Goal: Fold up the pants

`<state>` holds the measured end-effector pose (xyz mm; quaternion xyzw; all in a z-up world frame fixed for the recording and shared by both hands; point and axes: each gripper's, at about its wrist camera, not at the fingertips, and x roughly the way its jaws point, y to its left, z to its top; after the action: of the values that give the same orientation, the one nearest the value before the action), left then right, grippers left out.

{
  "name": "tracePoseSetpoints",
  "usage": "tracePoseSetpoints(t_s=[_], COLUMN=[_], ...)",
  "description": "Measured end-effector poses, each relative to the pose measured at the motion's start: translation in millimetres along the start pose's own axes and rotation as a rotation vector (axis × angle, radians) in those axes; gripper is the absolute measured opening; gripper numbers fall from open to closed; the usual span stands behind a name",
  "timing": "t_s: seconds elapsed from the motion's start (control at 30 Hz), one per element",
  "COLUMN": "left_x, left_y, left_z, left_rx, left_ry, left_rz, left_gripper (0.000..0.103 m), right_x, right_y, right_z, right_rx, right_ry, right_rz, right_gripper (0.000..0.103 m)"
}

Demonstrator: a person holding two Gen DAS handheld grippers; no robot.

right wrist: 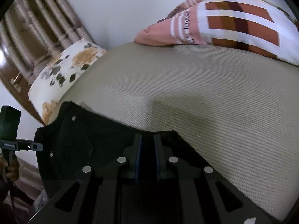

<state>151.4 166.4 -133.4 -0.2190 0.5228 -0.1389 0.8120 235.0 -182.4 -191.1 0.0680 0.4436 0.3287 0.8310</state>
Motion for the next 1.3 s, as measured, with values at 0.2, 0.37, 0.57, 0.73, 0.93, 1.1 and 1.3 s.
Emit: tracePoseSetpoints(t_s=[0.2, 0.37, 0.57, 0.73, 0.93, 1.1, 1.3], left_x=[-26, 18, 21, 26, -12, 21, 31], left_y=[-27, 30, 35, 41, 3, 30, 55], left_z=[-3, -44, -48, -31, -1, -29, -33], left_rx=[0.186, 0.094, 0.020, -0.070, 0.050, 0.090, 0.006], left_ry=[-0.164, -0.021, 0.002, 0.037, -0.147, -0.044, -0.016], left_rz=[0.010, 0.077, 0.048, -0.009, -0.077, 0.028, -0.065], left_gripper=[0.016, 0.016, 0.016, 0.019, 0.022, 0.021, 0.027], right_x=[-64, -88, -97, -90, -79, -84, -84], right_y=[-1, -4, -17, 0, -3, -15, -19], right_z=[-16, -49, -61, -65, -72, -76, -76], right_rx=[0.112, 0.109, 0.175, 0.104, 0.120, 0.185, 0.202], right_ry=[-0.197, -0.209, -0.189, -0.165, -0.153, -0.188, -0.186], right_rz=[0.003, -0.024, 0.018, -0.005, -0.040, -0.032, -0.014], right_gripper=[0.047, 0.056, 0.062, 0.070, 0.070, 0.071, 0.073])
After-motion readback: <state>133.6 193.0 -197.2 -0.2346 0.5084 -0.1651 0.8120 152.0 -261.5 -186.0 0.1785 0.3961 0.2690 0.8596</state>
